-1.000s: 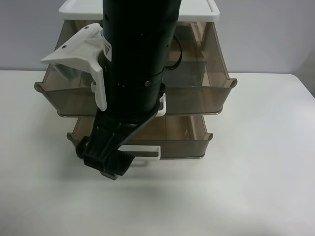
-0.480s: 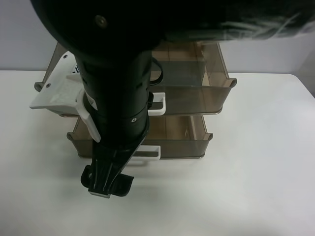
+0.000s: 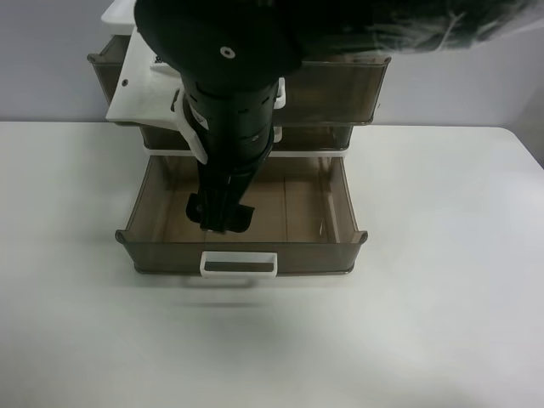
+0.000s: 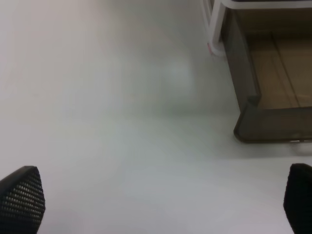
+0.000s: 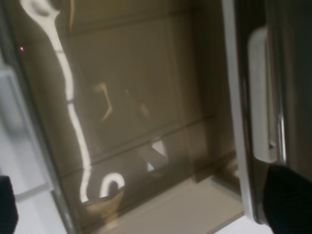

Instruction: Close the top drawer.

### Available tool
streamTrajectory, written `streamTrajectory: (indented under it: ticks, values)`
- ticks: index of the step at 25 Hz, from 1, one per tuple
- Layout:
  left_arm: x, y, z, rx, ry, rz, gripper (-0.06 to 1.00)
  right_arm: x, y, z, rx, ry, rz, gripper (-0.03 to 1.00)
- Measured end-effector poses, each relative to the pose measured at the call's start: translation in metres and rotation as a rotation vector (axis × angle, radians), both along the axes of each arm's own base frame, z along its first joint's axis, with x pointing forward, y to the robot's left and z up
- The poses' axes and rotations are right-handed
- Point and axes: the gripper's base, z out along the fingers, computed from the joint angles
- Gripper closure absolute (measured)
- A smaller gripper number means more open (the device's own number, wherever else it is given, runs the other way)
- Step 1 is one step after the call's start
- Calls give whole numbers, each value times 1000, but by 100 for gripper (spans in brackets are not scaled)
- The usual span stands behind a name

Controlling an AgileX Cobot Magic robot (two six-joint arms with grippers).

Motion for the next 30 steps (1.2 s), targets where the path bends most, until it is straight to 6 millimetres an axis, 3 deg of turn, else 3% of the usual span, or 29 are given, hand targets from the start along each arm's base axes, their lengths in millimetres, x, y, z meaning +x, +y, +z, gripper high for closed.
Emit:
streamTrajectory:
  ticks: [7,12,20,25,30]
  values:
    - [0,0,0,0,0,0,-5,24,-9,13,78,36,-63,-2]
    - [0,0,0,0,0,0,-5,54,-15,20,145,68,-100,-2]
    - [0,0,0,0,0,0,-5,72,-13,29,224,76,-129,-2]
    - [0,0,0,1,0,1,-5,69,-15,33,229,111,-133,-2]
    - [0,0,0,1,0,1,-5,37,-29,72,266,151,-127,-2]
